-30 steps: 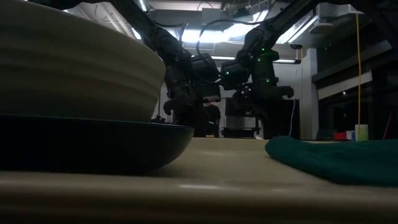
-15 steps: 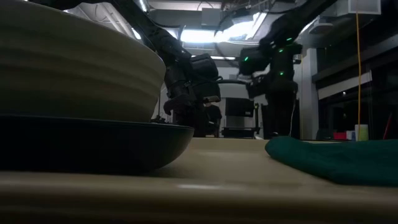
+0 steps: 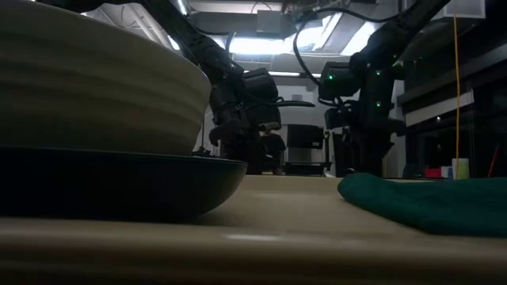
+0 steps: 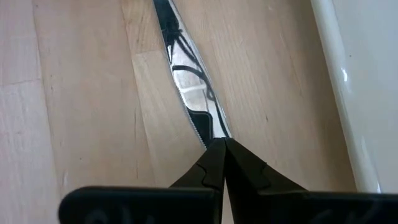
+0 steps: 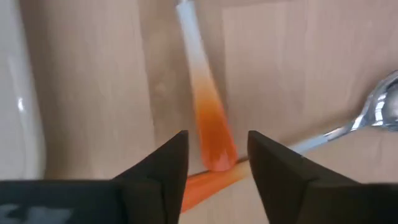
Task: Set up tray
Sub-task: Put the knife on the napkin
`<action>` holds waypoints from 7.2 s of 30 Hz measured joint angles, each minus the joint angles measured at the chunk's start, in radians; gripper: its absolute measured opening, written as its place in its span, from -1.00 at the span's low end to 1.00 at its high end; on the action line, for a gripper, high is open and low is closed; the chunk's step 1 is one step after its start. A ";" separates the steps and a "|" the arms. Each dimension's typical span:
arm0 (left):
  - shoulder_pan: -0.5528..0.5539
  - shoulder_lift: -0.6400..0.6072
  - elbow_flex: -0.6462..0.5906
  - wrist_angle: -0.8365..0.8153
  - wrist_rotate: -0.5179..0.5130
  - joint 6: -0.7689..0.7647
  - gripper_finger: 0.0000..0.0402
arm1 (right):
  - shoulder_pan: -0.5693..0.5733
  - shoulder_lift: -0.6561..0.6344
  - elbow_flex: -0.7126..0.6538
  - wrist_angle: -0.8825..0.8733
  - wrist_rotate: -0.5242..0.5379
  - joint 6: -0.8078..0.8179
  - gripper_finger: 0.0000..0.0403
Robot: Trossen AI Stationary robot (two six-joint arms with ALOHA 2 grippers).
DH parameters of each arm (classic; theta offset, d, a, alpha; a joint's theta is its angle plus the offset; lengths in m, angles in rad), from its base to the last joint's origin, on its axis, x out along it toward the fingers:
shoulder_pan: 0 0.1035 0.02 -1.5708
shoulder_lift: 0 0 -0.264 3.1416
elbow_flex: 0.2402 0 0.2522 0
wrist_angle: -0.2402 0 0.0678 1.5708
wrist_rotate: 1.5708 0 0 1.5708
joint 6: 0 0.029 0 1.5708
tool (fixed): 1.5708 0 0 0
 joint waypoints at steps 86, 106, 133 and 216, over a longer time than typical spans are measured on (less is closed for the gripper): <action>-0.002 0.003 -0.002 0.040 0.006 -0.048 -0.99 | -0.001 0.082 -0.045 0.060 0.063 -0.131 -0.22; -0.002 0.004 -0.003 0.057 0.007 -0.062 -0.99 | 0.000 0.082 -0.045 0.027 0.060 -0.184 -0.57; -0.003 0.035 0.001 0.112 0.042 -0.072 -0.99 | 0.000 0.076 0.051 -0.056 0.112 -0.176 -0.59; -0.026 0.046 -0.003 0.176 0.032 -0.080 -0.99 | 0.008 0.075 0.084 -0.168 0.160 -0.150 -0.89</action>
